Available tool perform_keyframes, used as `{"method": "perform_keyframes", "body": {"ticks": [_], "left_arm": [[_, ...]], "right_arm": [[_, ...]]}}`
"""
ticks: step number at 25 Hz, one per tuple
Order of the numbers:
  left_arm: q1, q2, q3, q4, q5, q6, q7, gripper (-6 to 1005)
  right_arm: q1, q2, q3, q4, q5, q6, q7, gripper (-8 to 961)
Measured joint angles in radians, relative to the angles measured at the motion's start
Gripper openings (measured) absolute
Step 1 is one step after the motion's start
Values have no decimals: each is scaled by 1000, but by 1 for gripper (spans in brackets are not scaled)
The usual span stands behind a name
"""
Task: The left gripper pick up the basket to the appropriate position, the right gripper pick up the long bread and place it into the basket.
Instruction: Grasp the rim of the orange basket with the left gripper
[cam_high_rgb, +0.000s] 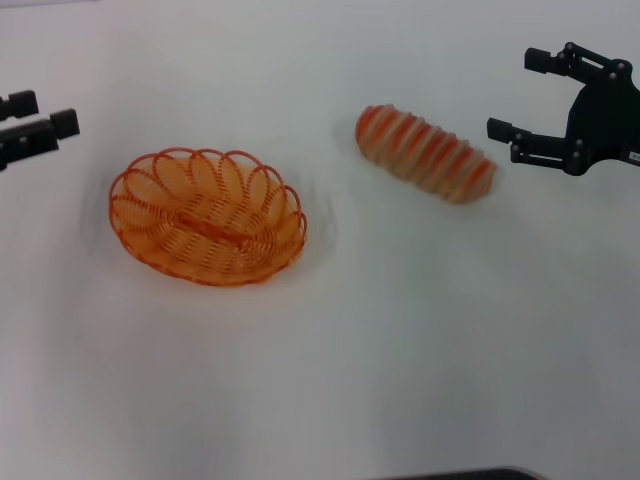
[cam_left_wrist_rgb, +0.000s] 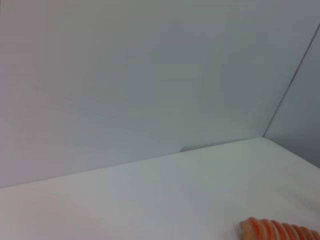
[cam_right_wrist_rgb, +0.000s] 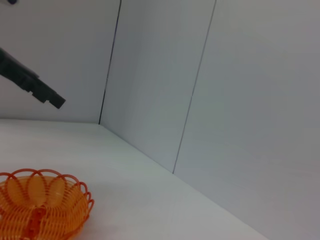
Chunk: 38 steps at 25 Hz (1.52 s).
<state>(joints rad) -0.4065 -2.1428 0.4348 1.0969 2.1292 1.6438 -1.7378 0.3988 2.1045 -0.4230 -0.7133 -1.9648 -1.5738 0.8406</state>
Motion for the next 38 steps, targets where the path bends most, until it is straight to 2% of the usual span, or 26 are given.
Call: {"method": "perform_keyframes", "body": {"ticks": [4, 8, 10, 13, 18, 25, 33, 34, 38], "left_arm": [[-13, 3, 32, 62, 7, 17, -86, 726], [-15, 15, 146, 152, 18, 33, -216, 724], [-17, 17, 176, 179, 29, 36, -250, 721], [-50, 13, 268, 286, 134, 35, -383, 720], [-117, 11, 363, 344, 279, 37, -522, 720], [-237, 8, 487, 356, 522, 42, -694, 720], [-341, 9, 529, 284, 636, 65, -809, 721], [-375, 6, 539, 252, 675, 81, -825, 721], [-406, 0, 580, 221, 723, 95, -863, 721]], "right_arm": [[0, 0, -2, 0, 1, 6, 0, 882], [0, 0, -3, 0, 1, 7, 0, 882], [0, -1, -3, 0, 1, 6, 0, 882], [0, -1, -3, 0, 1, 7, -2, 882], [0, -2, -4, 0, 1, 6, -4, 882], [0, -1, -2, 0, 1, 6, -4, 882], [4, -2, -3, -3, 1, 7, -6, 882], [6, -3, -3, -3, 1, 7, -6, 882], [11, -4, -3, -4, 1, 8, -6, 882]]}}
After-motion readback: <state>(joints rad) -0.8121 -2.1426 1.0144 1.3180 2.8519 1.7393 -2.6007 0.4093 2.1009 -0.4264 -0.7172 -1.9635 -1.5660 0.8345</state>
